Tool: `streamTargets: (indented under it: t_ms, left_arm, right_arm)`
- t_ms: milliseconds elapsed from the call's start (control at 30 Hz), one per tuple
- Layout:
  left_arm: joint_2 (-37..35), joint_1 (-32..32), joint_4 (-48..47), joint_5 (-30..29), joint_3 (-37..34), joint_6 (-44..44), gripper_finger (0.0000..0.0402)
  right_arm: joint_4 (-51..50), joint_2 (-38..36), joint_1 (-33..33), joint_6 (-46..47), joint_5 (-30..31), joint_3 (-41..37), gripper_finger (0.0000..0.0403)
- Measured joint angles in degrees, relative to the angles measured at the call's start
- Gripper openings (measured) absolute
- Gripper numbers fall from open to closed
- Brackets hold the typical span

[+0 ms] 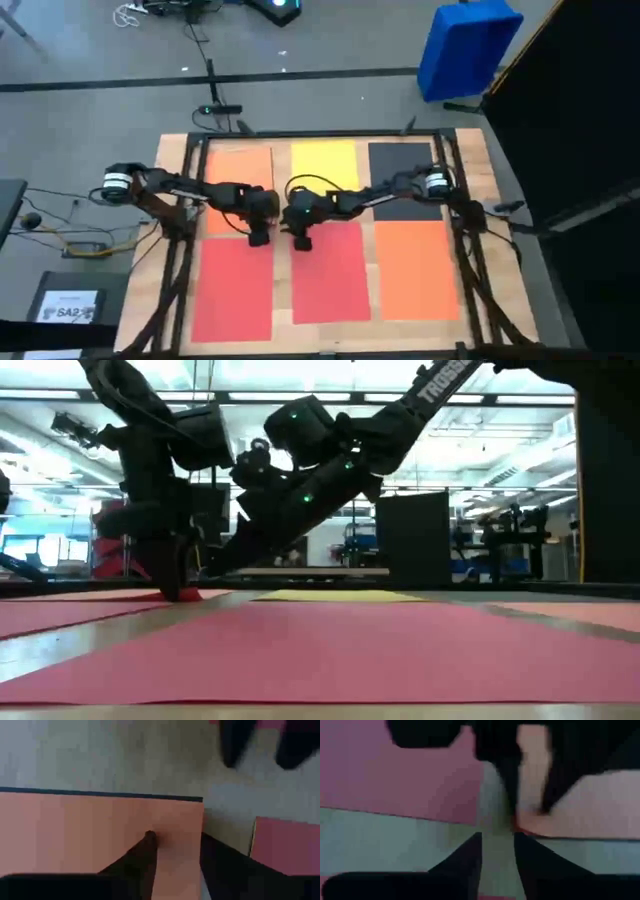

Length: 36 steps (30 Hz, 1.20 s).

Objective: Organize paper
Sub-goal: Stack the orange paper on top of the orange paper

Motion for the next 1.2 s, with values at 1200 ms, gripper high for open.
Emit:
streamTargets:
  t_ms: [1200]
  left_arm:
    - [-2.37,-1.36,-13.63,-3.59,9.98,-1.29,0.0000]
  right_arm:
    - [-1.97,-2.32,-0.07,-5.90,10.53,-0.11,0.0107]
